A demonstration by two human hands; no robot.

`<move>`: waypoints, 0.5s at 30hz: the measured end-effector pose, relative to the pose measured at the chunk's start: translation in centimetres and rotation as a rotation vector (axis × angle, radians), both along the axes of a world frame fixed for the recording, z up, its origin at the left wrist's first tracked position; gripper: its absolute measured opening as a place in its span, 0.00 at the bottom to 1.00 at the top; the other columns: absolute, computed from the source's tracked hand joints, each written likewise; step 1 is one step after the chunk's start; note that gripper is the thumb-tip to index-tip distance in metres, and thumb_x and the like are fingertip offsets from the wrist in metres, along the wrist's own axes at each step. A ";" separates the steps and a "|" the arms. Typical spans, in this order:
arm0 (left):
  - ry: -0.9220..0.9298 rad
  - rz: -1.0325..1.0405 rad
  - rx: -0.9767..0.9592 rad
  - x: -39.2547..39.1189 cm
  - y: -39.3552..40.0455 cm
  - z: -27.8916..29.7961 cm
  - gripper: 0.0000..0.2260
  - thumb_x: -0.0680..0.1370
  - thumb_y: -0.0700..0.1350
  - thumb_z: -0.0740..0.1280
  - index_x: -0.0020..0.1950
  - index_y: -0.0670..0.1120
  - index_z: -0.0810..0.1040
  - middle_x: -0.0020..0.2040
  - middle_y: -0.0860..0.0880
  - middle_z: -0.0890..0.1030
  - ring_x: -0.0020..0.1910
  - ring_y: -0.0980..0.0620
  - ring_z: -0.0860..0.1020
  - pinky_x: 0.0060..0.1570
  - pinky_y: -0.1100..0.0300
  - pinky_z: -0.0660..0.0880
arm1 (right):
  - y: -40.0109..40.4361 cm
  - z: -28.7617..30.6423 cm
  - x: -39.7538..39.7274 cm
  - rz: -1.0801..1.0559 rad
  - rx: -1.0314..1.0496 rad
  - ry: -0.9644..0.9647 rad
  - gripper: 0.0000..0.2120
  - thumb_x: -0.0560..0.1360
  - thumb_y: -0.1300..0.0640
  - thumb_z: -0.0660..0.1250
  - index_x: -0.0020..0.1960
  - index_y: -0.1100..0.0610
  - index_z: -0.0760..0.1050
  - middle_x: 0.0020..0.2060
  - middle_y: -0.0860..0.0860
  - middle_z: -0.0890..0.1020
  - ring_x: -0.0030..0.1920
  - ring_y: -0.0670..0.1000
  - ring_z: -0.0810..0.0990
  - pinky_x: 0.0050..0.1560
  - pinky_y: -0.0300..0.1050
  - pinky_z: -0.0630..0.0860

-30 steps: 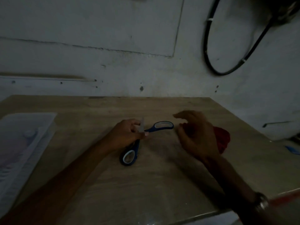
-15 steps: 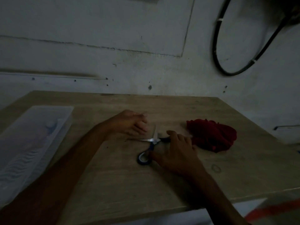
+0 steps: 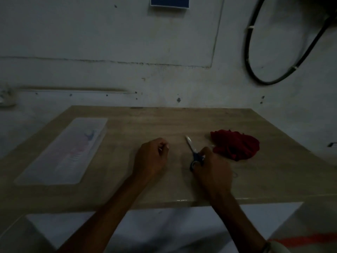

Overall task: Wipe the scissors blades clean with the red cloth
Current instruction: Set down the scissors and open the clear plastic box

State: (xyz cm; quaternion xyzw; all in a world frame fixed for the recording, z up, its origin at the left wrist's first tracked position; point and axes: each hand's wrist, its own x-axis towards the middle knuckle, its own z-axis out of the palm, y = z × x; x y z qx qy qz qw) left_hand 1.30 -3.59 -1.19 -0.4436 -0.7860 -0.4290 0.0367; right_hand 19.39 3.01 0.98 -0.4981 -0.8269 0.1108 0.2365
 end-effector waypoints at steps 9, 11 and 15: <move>0.180 0.107 0.156 -2.6 -12.8 5.5 0.03 0.79 0.47 0.70 0.50 0.53 0.84 0.43 0.57 0.85 0.40 0.57 0.83 0.44 0.60 0.79 | -2.0 3.0 -0.8 0.044 0.066 -0.159 0.09 0.77 0.55 0.67 0.47 0.59 0.83 0.42 0.56 0.85 0.46 0.58 0.83 0.54 0.49 0.79; 0.251 0.233 0.091 -6.5 -15.2 7.1 0.03 0.79 0.48 0.70 0.50 0.52 0.84 0.44 0.54 0.85 0.41 0.54 0.83 0.46 0.58 0.79 | -3.9 4.8 -2.8 0.199 0.112 -0.147 0.11 0.78 0.54 0.67 0.47 0.59 0.85 0.43 0.56 0.86 0.45 0.58 0.84 0.62 0.52 0.77; 0.139 0.420 -0.138 -13.5 -19.2 7.6 0.10 0.78 0.49 0.71 0.57 0.48 0.83 0.55 0.45 0.85 0.53 0.43 0.83 0.52 0.54 0.77 | -9.2 5.6 -9.3 0.523 0.021 -0.106 0.13 0.79 0.51 0.67 0.56 0.57 0.85 0.51 0.57 0.86 0.55 0.60 0.83 0.63 0.46 0.72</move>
